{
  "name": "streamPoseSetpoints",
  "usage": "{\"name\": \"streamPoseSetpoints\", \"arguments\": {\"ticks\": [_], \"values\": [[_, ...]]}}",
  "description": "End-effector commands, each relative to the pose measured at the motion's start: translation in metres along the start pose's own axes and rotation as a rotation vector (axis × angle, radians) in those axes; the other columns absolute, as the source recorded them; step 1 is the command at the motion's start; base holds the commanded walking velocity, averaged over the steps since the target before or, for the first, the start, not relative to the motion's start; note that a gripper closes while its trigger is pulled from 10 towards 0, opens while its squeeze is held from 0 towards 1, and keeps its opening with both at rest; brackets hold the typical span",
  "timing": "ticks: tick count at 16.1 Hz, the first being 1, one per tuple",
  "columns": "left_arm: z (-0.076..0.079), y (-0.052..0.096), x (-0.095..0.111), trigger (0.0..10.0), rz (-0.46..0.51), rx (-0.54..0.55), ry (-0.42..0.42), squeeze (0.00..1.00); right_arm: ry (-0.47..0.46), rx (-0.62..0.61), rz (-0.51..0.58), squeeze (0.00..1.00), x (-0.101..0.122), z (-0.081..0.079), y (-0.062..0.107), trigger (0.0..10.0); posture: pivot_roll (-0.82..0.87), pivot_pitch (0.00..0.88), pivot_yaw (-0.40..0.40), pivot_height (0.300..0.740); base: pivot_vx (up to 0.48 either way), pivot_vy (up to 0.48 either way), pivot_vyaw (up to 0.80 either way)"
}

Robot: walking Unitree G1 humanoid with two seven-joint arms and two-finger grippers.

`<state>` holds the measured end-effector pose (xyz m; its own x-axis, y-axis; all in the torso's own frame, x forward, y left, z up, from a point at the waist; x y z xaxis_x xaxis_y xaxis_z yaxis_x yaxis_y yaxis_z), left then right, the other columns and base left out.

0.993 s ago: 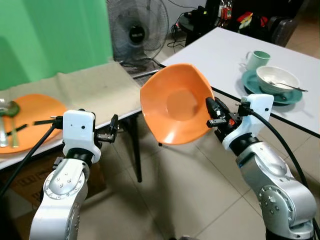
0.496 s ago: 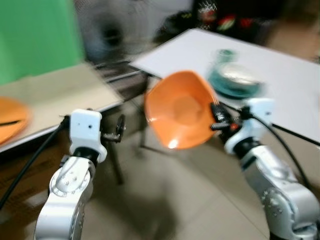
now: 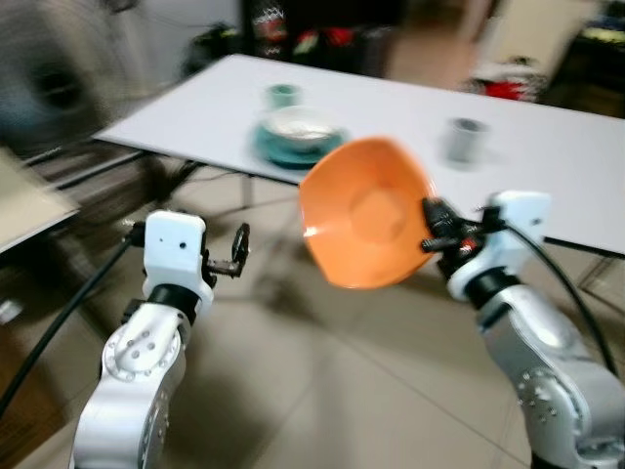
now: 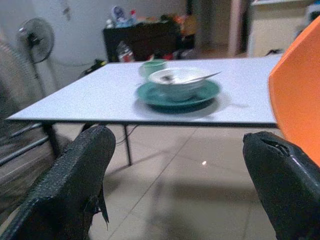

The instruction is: Setting the table

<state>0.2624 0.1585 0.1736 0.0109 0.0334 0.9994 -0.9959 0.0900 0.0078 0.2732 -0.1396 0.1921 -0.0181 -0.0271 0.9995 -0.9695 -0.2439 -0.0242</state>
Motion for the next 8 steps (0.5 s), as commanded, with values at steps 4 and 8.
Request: {"name": "streamPoseSetpoints", "arguments": {"ticks": [4,8], "values": [[-0.0064,0.0000,0.0013,10.0,0.012,0.034,-0.002,0.00,0.027,0.016,0.046,0.00,0.0135,-0.0080,-0.0044,10.0,-0.05,0.000,-0.025,0.740,0.000,0.000,0.00],[-0.0029,-0.0016,0.0037,10.0,0.027,0.017,0.041,0.00,0.026,0.024,0.012,0.00,0.0110,-0.0091,-0.0056,10.0,-0.06,0.000,-0.025,0.740,0.000,0.000,0.00]]}}
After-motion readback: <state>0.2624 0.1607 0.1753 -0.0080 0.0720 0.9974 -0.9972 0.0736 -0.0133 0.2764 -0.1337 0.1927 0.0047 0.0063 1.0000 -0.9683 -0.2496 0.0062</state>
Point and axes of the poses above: a point about 5 cm out from each wrist's last joint towards the gripper, its own y axis pointing back from the gripper into the wrist, its own x axis along the axis of the wrist's last joint, z = x × y, the point moved 2 cm from there along -y, pointing out of the wrist towards the gripper, and after that the axes turned 10 degrees about y, right-handed, at the moved point
